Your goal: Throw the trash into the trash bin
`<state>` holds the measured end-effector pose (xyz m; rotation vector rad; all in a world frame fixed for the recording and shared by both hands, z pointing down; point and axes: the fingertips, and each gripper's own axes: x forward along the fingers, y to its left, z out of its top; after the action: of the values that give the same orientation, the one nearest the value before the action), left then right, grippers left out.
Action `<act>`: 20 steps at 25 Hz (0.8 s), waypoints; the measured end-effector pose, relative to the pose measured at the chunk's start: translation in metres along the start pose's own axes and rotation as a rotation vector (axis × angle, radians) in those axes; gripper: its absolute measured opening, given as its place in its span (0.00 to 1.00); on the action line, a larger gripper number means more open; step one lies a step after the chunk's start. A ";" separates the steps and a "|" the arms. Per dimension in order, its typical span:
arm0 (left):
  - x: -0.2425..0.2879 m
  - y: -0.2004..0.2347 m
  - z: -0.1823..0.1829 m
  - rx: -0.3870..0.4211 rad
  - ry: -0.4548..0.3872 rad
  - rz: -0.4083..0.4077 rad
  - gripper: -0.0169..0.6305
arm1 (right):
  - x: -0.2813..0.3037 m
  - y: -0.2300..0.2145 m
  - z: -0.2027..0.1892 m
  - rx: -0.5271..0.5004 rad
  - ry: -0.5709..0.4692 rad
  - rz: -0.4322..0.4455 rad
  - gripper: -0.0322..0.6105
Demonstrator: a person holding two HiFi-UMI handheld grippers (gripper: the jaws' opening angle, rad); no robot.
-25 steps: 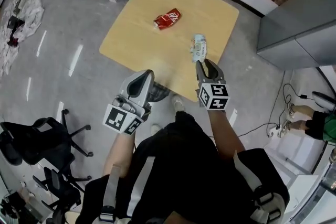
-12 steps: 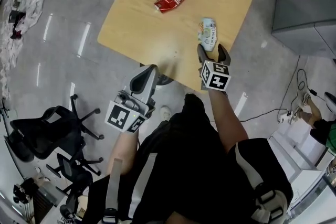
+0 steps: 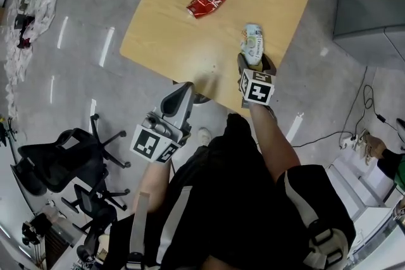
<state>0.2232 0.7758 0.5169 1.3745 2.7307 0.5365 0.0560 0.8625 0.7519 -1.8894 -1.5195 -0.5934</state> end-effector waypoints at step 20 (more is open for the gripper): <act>0.020 -0.024 0.008 -0.012 -0.082 0.029 0.03 | -0.049 0.003 0.034 -0.162 -0.076 0.185 0.49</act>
<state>0.1942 0.7806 0.5037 1.4022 2.6429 0.4859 0.0456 0.8529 0.6938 -2.1704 -1.3580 -0.5797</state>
